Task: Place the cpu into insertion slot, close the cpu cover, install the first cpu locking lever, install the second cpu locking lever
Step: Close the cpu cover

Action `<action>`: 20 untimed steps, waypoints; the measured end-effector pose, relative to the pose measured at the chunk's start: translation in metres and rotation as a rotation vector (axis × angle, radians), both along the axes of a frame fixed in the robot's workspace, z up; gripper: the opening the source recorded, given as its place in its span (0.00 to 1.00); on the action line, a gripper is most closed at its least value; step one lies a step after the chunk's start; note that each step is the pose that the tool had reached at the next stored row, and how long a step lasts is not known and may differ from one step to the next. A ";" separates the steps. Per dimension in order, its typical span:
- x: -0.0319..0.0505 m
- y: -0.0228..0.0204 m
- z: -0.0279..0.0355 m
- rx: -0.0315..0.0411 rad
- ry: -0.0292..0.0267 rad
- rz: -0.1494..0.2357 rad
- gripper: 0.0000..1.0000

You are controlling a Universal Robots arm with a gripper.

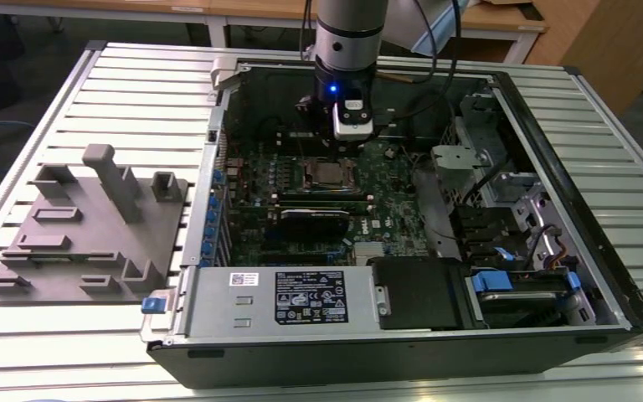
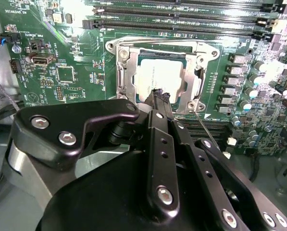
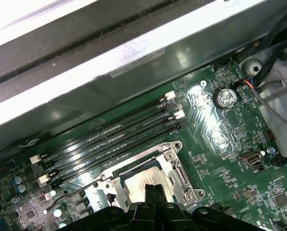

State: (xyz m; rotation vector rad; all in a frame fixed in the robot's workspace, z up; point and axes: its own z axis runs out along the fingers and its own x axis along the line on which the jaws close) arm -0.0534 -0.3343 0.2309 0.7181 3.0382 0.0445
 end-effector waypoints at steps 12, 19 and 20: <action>0.0000 0.0000 0.0000 0.0000 0.0000 0.063 0.10; 0.0000 0.0000 0.0000 0.0000 0.0000 0.075 0.10; 0.0000 0.0000 0.0000 0.0000 0.0000 0.075 0.10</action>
